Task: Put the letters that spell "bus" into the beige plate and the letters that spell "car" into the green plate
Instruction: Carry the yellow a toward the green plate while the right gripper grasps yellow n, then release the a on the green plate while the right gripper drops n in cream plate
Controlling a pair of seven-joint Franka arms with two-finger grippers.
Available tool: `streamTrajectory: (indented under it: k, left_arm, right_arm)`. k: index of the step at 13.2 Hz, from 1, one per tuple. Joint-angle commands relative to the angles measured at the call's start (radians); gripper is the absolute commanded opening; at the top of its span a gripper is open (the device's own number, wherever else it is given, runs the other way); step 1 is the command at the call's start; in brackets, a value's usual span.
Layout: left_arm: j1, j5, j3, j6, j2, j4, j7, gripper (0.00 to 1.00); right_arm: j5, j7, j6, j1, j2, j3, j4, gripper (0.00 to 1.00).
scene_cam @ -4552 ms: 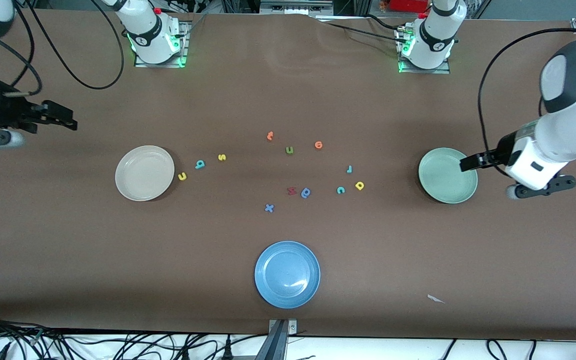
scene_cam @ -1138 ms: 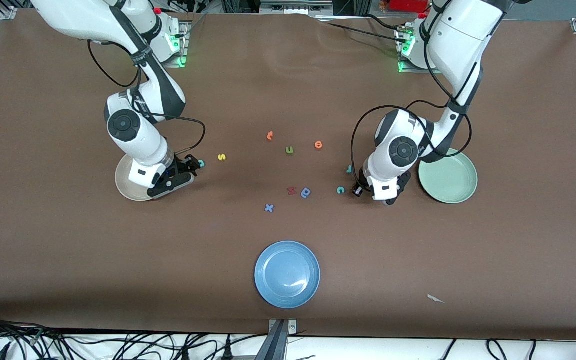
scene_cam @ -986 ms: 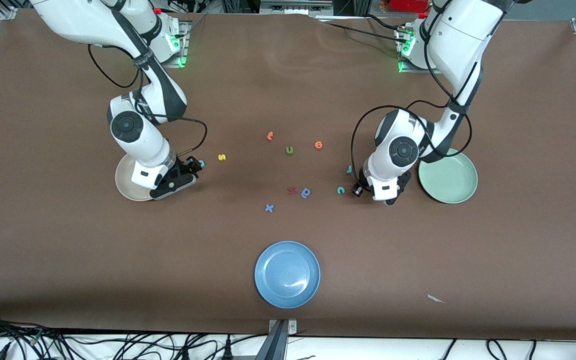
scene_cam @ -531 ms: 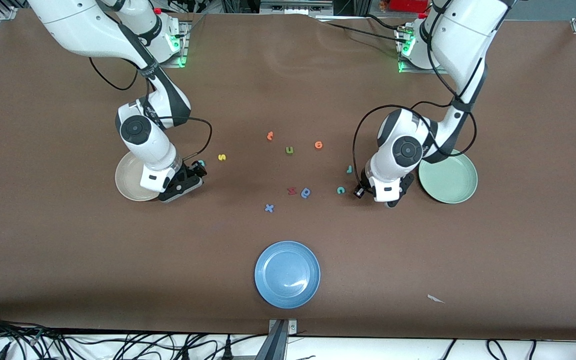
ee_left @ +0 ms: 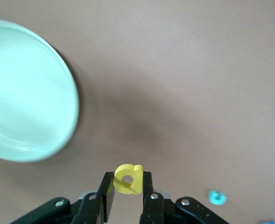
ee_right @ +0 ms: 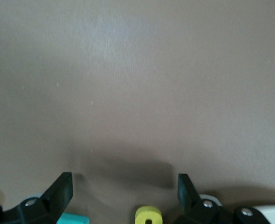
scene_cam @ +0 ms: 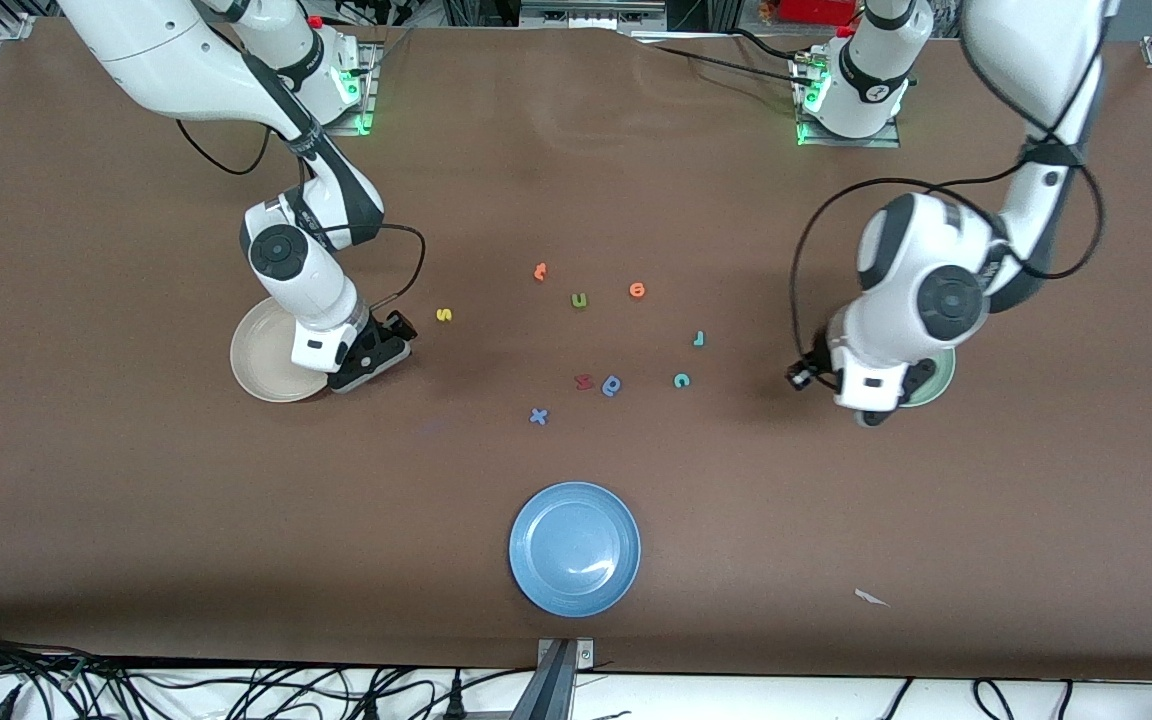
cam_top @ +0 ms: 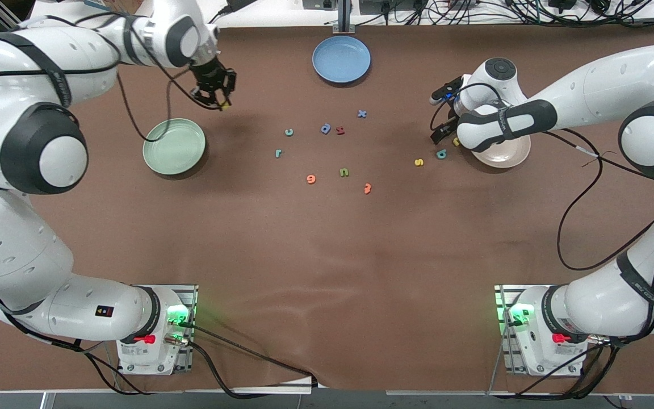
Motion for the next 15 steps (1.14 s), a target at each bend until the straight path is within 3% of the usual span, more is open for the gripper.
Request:
streamTrajectory:
  k: [1,4,8,9,11,14,15]
  left_arm:
    - [0.1,0.042,-0.008,-0.027,-0.02,-0.027,0.182,0.17]
    - [0.183,0.065,-0.008,-0.023,-0.022,-0.074,0.352,0.17]
    - [0.189,0.126,-0.009,0.011,-0.02,-0.131,0.362,0.25]
    - [0.191,0.126,-0.009,0.013,-0.02,-0.133,0.362,0.33]
    - [0.192,0.126,-0.009,0.013,-0.02,-0.133,0.362,0.61]
    - [0.192,0.119,-0.011,0.008,-0.025,-0.124,0.348,0.82]
    - [0.188,0.114,-0.017,0.006,-0.028,-0.108,0.334,0.95]
  right_arm:
    - [-0.016,-0.057,0.021,-0.034,-0.056,-0.007,-0.06,1.0]
    - [-0.016,-0.082,0.02,-0.043,-0.057,-0.018,-0.063,1.0]
    - [-0.015,-0.077,0.025,-0.045,-0.048,-0.018,-0.064,1.0]
    - [-0.015,-0.068,0.031,-0.043,-0.045,-0.018,-0.064,1.0]
    - [-0.01,-0.065,0.079,-0.043,-0.036,-0.018,-0.075,1.0]
    - [-0.01,-0.064,0.12,-0.043,-0.039,-0.018,-0.098,1.0]
    - [-0.01,-0.064,0.121,-0.042,-0.039,-0.018,-0.101,1.0]
